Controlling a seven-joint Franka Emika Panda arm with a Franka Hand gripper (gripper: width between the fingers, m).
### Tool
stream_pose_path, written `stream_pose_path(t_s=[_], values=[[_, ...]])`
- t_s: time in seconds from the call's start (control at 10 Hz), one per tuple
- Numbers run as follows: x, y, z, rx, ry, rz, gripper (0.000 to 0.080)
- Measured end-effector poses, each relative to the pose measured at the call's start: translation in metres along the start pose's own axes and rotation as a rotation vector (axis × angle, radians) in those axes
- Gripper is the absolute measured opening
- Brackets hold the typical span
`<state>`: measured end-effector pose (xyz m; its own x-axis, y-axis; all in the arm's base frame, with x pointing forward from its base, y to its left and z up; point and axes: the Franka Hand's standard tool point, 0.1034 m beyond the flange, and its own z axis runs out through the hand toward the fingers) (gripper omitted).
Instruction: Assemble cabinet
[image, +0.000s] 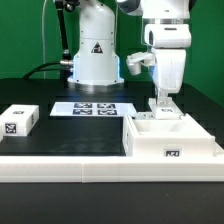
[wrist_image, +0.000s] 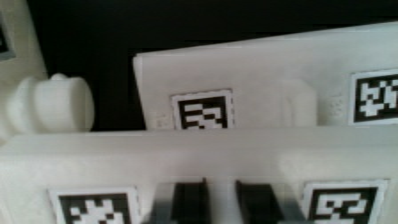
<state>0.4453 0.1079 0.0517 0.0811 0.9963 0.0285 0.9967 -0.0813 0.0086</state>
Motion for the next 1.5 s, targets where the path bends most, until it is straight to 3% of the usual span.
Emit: stream_pose_path(t_s=[0.8, 1.5], values=[[-0.0027, 0.0059, -0.0023, 0.023, -0.016, 0.005, 0.0071], [-0.0028, 0.0063, -0.0041, 0.021, -0.018, 0.004, 0.0071]])
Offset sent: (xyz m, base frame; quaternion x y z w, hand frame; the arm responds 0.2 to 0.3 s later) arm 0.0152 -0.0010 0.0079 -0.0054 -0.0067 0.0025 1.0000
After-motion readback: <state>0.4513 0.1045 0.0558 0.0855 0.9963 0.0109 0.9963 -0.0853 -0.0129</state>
